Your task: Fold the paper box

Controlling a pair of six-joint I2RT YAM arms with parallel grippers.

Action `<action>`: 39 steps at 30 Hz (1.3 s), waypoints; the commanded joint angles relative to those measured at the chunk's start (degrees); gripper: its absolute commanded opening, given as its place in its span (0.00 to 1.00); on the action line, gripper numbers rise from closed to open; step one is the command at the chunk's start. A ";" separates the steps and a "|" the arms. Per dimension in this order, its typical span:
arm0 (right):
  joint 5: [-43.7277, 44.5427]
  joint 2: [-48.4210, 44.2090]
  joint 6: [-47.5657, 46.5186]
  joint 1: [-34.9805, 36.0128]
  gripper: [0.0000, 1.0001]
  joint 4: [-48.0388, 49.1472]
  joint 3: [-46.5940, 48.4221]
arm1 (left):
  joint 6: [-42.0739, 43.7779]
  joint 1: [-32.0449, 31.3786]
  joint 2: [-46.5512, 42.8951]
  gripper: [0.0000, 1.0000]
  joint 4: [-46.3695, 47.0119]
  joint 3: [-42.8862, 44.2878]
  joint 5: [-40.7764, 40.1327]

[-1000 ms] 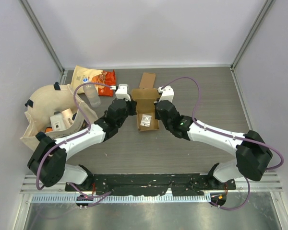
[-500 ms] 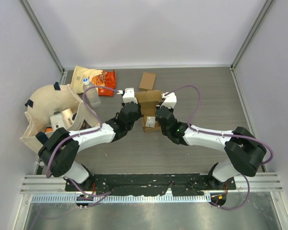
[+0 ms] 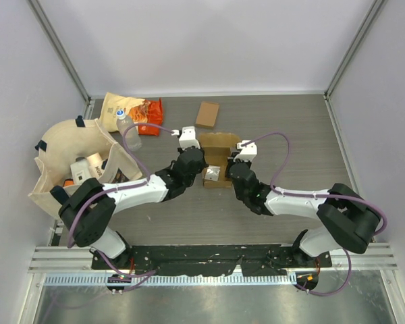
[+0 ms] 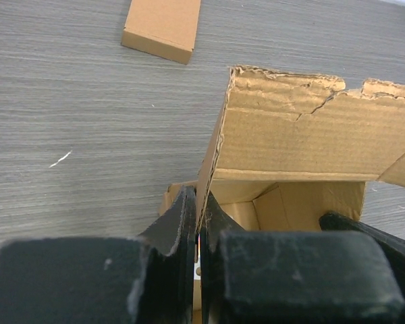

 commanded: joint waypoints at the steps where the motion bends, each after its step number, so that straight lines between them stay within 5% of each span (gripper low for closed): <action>1: 1.36 -2.43 -0.41 -0.05 0.01 6.46 -1.66 | -2.62 -1.76 1.07 0.04 -1.33 1.28 -3.68; 11: 0.13 -5.33 -0.15 -0.05 0.02 8.40 -6.66 | 1.77 -6.68 1.86 0.00 3.40 -3.55 -9.65; 19: -1.80 -9.11 1.08 0.47 0.11 5.86 -10.53 | 3.35 -10.11 4.67 0.00 5.78 -4.87 -15.10; 22: -3.12 -11.74 2.49 1.26 0.23 -0.87 -10.10 | 4.49 -10.99 4.94 0.00 6.66 -5.31 -16.77; 24: -3.99 -16.39 7.48 1.44 0.41 -8.79 -8.17 | 5.63 -11.43 5.12 0.00 6.92 -5.66 -17.47; 26: -8.20 -20.78 12.13 1.36 0.62 -22.40 -6.24 | 6.77 -11.96 4.85 0.00 7.01 -5.84 -18.00; 28: -11.37 -27.54 12.43 0.92 0.68 -36.69 -1.49 | 7.48 -12.40 4.24 0.00 7.01 -6.01 -18.71; 29: -18.00 -29.83 11.03 0.57 0.76 -38.26 -0.78 | 7.83 -12.57 3.98 0.00 6.93 -6.10 -18.88; 33: -44.53 -34.43 3.92 -12.15 0.79 -44.42 4.66 | 8.97 -12.84 3.18 0.00 6.92 -6.37 -18.62; 35: -54.49 -30.32 2.41 -21.38 0.77 -44.60 7.21 | 9.15 -13.01 2.92 0.00 7.01 -6.37 -18.53; 39: -69.70 -22.13 -3.21 -26.68 0.75 -45.39 14.67 | 10.12 -13.10 3.09 0.00 7.89 -6.37 -17.92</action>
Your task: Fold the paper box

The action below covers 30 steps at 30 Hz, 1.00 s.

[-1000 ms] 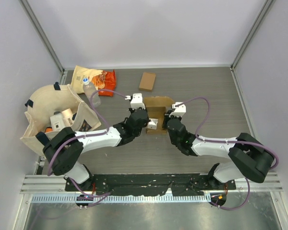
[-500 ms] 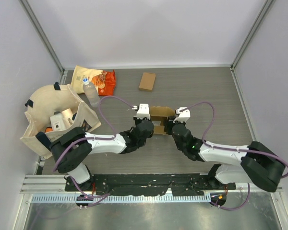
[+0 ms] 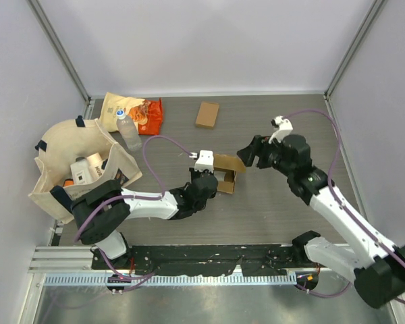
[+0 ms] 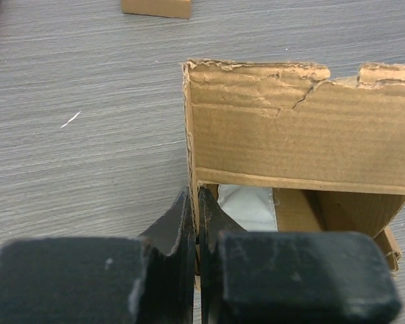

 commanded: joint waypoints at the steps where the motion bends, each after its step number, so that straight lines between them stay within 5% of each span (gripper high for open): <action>1: -26.62 8.32 -7.41 -3.36 0.75 -3.37 6.14 | 2.12 -0.25 -1.43 0.00 1.36 -0.60 -2.31; 7: -33.34 17.20 -8.74 -3.28 0.70 -0.28 7.47 | 2.56 -0.25 -1.78 0.00 1.80 -0.86 -2.14; 10: -34.31 20.02 -8.21 -2.23 0.58 4.29 7.03 | 2.03 -0.25 -2.40 0.00 2.93 -2.08 -2.05; 13: -31.43 22.22 -10.84 0.66 0.33 3.95 7.91 | 1.68 -0.25 -4.32 0.26 2.42 -2.62 -0.47; 16: -30.35 22.66 -12.43 1.82 0.26 4.29 6.77 | -0.34 -0.43 -10.53 0.55 -2.32 -4.28 2.25; 19: -29.65 22.84 -13.13 2.61 0.28 4.21 5.10 | -2.88 -0.43 -21.49 0.63 -10.57 -5.87 7.24; 26: -29.57 23.19 -10.42 8.32 0.60 3.94 3.34 | -4.47 0.36 -43.77 0.69 -34.56 -1.31 22.70; 30: -29.21 22.75 -6.46 10.52 0.65 3.94 2.11 | -9.29 11.21 -36.63 0.66 -38.73 7.47 37.37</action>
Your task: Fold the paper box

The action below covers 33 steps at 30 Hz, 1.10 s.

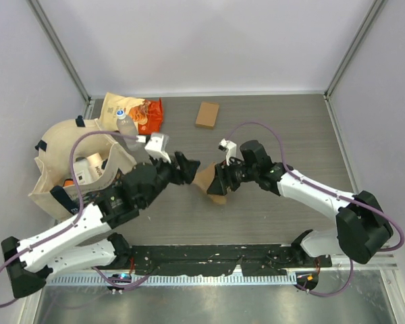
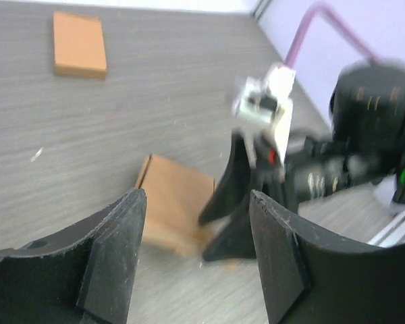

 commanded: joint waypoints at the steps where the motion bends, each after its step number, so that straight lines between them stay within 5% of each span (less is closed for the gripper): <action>1: 0.88 -1.31 4.90 1.45 0.67 2.11 -1.45 | -5.80 10.99 9.41 0.63 -7.41 9.51 20.31; 9: 5.81 -7.80 23.43 -1.09 0.71 5.62 -6.99 | -12.92 16.99 34.91 0.33 2.44 13.42 38.95; 12: 5.37 -10.89 26.70 -3.73 0.58 6.50 -10.85 | -15.82 16.99 37.38 0.30 9.64 7.11 39.94; 16: 3.18 -10.74 32.75 -4.44 0.30 20.09 -16.83 | -15.84 16.99 38.17 0.29 13.07 3.12 38.62; 23: 2.56 -2.29 34.81 -4.78 0.14 32.17 -22.02 | -15.75 16.99 36.26 0.34 15.01 1.54 38.09; 29: 6.43 -9.40 25.76 -6.54 0.22 13.14 -16.86 | -10.57 17.43 28.52 0.61 7.91 3.91 33.62; 33: 7.48 -14.40 24.87 -10.40 0.51 3.46 -14.47 | -10.47 20.67 26.40 0.70 4.82 3.83 31.24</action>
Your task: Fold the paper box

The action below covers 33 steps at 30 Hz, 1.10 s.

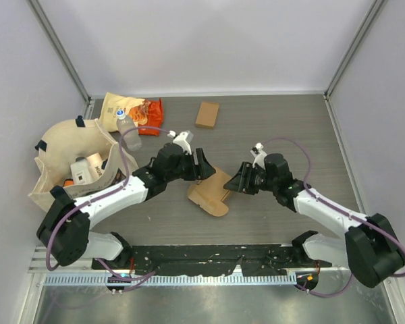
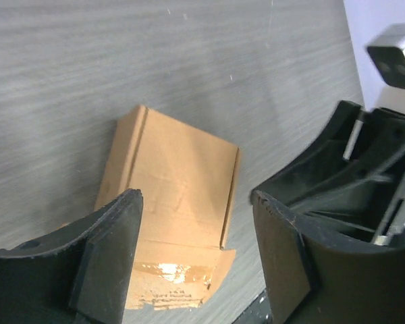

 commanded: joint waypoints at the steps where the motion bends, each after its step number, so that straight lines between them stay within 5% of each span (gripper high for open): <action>1: 2.28 -5.23 -4.00 -5.35 0.56 -11.06 4.40 | 1.59 3.93 -2.17 0.72 -3.07 0.92 -3.19; 11: -2.73 4.41 -2.08 -8.80 0.60 -0.63 4.31 | -1.48 7.98 4.85 0.82 1.14 -2.95 2.44; 20: -5.01 10.23 0.65 -12.05 0.20 7.72 -1.49 | -1.49 11.15 12.68 0.88 4.14 -1.82 10.26; 33: -2.29 9.71 -1.20 -15.92 0.15 5.19 -3.95 | -6.31 10.98 14.10 0.91 12.48 -4.62 23.88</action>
